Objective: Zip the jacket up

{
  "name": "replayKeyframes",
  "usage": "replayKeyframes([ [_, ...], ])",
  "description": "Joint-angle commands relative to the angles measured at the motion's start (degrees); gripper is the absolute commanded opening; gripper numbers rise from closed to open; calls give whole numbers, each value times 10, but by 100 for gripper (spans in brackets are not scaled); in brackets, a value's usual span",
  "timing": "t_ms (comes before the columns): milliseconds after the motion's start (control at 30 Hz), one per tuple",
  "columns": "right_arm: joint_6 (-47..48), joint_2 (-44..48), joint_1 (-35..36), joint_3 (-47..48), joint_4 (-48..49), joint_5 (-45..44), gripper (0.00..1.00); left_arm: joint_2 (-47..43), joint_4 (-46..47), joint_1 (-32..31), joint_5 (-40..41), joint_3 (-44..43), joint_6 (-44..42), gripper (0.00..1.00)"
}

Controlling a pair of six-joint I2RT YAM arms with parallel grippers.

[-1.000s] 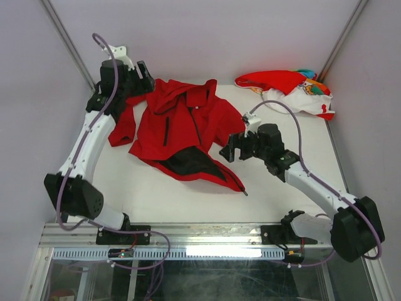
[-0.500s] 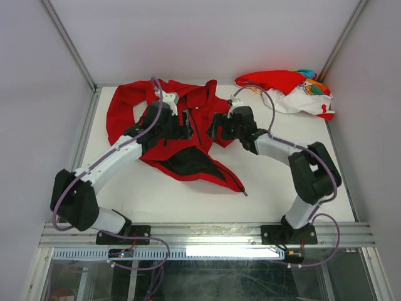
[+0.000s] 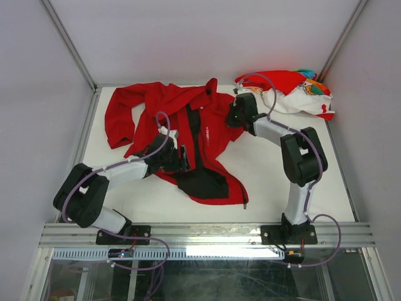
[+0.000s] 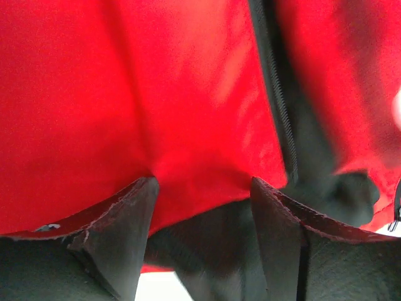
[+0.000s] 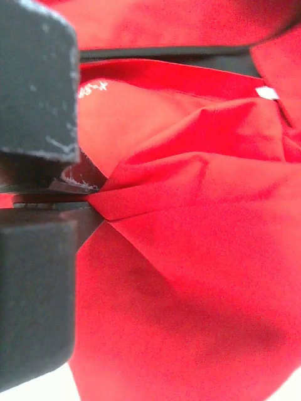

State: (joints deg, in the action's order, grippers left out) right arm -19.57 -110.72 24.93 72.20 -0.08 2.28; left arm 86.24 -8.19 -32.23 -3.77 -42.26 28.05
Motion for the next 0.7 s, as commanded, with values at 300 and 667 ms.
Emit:
replayKeyframes([
  [300, 114, 17, -157, 240, -210, -44, 49, -202, 45, -27, -93, 155, 93, 62],
  [667, 111, 205, -127, -23, -213, 108, 78, -221, 14, -26, -4, 78, 56, 73],
])
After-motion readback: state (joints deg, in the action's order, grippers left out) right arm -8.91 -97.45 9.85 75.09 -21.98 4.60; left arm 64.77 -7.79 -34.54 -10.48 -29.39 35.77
